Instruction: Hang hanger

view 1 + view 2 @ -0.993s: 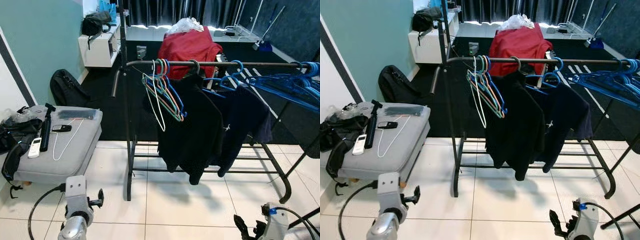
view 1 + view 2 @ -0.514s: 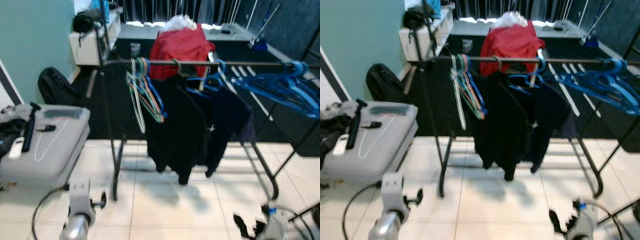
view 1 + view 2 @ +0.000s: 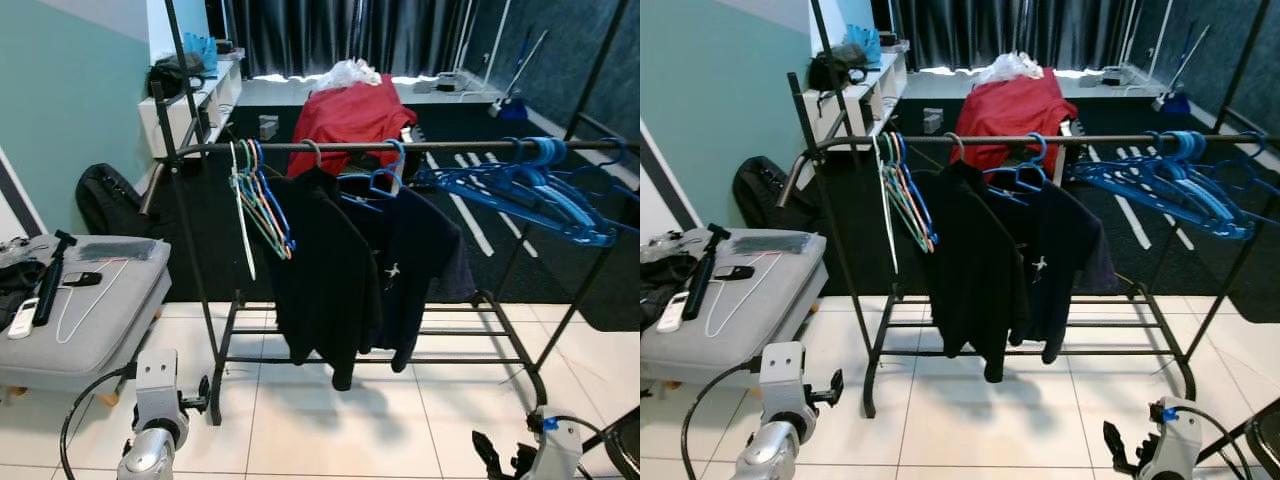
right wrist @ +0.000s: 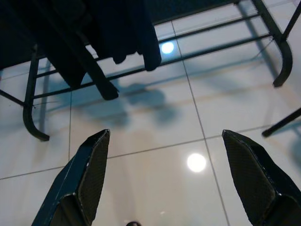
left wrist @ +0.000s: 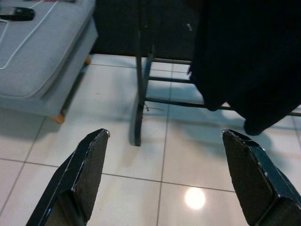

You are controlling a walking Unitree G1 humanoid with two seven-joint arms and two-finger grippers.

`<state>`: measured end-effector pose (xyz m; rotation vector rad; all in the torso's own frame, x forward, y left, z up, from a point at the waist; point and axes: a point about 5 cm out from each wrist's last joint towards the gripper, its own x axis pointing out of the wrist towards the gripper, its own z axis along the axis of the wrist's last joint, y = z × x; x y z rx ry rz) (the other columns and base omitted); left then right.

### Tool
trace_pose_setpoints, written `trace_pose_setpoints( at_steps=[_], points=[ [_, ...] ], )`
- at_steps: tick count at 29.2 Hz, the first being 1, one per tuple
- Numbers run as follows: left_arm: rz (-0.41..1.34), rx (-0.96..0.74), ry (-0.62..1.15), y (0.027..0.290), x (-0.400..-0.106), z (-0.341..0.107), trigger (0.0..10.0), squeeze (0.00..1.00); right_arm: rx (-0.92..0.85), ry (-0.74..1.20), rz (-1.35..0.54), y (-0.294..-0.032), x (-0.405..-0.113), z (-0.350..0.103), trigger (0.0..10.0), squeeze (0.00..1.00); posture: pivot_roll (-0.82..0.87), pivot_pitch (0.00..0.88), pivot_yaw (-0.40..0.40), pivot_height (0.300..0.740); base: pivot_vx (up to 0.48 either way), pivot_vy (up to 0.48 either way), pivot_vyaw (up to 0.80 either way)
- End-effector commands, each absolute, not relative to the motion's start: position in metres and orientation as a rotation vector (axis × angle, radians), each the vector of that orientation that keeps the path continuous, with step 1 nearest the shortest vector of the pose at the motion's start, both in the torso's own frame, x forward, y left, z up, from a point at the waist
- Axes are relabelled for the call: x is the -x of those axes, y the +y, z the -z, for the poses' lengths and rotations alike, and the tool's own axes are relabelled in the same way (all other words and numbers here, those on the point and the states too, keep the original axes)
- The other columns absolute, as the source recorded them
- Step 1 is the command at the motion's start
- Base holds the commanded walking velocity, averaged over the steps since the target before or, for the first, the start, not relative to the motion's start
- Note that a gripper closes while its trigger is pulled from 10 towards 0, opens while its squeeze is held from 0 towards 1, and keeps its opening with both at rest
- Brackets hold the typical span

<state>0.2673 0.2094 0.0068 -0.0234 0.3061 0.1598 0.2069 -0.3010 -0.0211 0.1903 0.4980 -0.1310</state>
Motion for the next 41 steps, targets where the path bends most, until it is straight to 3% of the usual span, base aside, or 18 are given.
trace_pose_setpoints(
  at_steps=[1,9,24,31,41],
  points=[
    [-0.154,0.034,0.326,0.213,-0.265,-0.004,10.0,0.0,-0.16,0.462,0.101,-0.297,-0.221,0.012,10.0,0.0,-0.04,0.05,-0.037,0.74,0.0,0.0,0.8],
    [-0.159,0.029,0.336,0.208,-0.266,-0.002,10.0,0.0,-0.144,0.46,0.109,-0.293,-0.235,0.006,10.0,0.0,-0.05,0.055,-0.042,0.74,0.0,-0.42,0.1],
    [-0.101,0.103,0.219,0.201,-0.282,-0.023,10.0,0.0,-0.068,0.355,0.01,-0.278,-0.26,-0.017,10.0,0.0,-0.06,0.043,-0.043,0.74,0.051,0.0,0.0],
    [0.047,0.161,0.078,0.188,-0.294,-0.051,10.0,0.0,0.012,0.28,-0.041,-0.273,-0.274,-0.037,10.0,0.0,-0.05,0.043,-0.038,0.74,0.351,0.0,0.0],
    [0.28,0.219,-0.036,0.169,-0.284,-0.082,10.0,0.0,0.081,0.249,-0.079,-0.279,-0.281,-0.053,10.0,0.0,-0.05,0.049,-0.037,0.74,0.384,0.0,0.0]
  ],
)
